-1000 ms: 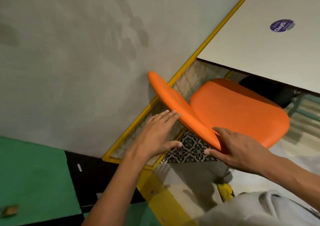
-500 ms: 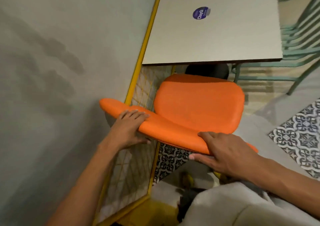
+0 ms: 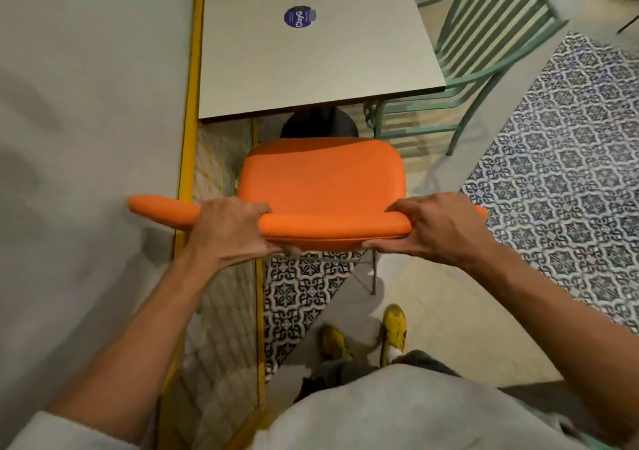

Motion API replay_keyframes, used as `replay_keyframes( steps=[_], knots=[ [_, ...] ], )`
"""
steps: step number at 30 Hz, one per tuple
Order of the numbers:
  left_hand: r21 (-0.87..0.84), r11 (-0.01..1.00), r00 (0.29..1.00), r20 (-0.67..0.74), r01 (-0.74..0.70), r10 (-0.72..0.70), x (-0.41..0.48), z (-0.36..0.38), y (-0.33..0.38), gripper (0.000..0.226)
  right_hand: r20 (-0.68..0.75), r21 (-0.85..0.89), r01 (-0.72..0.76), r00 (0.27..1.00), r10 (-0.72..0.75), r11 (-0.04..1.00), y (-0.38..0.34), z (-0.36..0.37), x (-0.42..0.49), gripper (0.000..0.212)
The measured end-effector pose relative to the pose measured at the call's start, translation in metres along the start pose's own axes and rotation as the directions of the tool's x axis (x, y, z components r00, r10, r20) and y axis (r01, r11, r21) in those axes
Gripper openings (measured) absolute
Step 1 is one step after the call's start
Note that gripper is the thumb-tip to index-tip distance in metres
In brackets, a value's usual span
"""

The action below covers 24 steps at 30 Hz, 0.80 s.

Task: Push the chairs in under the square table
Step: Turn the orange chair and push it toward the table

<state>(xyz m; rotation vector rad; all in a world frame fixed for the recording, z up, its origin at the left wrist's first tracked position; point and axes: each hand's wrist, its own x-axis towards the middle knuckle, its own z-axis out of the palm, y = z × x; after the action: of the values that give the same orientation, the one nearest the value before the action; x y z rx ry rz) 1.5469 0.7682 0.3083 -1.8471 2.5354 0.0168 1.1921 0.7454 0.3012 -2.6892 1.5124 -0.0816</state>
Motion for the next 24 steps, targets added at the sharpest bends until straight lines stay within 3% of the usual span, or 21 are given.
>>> replay_keyframes(
  steps=[6, 10, 16, 20, 24],
  knots=[
    [0.001, 0.999, 0.999, 0.006, 0.032, -0.032, -0.024, 0.006, 0.036, 0.092, 0.002, 0.073, 0.01, 1.0, -0.01, 0.997, 0.021, -0.01, -0.014, 0.098],
    [-0.005, 0.999, 0.998, 0.027, 0.05, -0.049, -0.049, 0.011, 0.047, 0.101, -0.027, 0.093, 0.017, 1.0, -0.015, 0.995, 0.011, -0.016, -0.031, 0.083],
    [-0.053, 0.986, 0.986, 0.059, 0.156, -0.153, -0.082, 0.003, -0.019, 0.108, -0.065, -0.011, -0.005, 0.998, 0.004, 1.0, -0.011, -0.009, -0.04, 0.089],
    [-0.034, 0.995, 0.995, 0.002, 0.097, -0.097, -0.087, 0.009, -0.044, 0.088, 0.01, -0.05, 0.028, 1.0, -0.028, 0.998, -0.009, -0.011, -0.03, 0.086],
    [-0.025, 0.994, 0.994, -0.026, 0.103, -0.104, -0.069, 0.01, -0.046, 0.081, -0.031, -0.053, 0.031, 0.999, -0.033, 0.998, 0.006, -0.01, -0.017, 0.085]
  ],
)
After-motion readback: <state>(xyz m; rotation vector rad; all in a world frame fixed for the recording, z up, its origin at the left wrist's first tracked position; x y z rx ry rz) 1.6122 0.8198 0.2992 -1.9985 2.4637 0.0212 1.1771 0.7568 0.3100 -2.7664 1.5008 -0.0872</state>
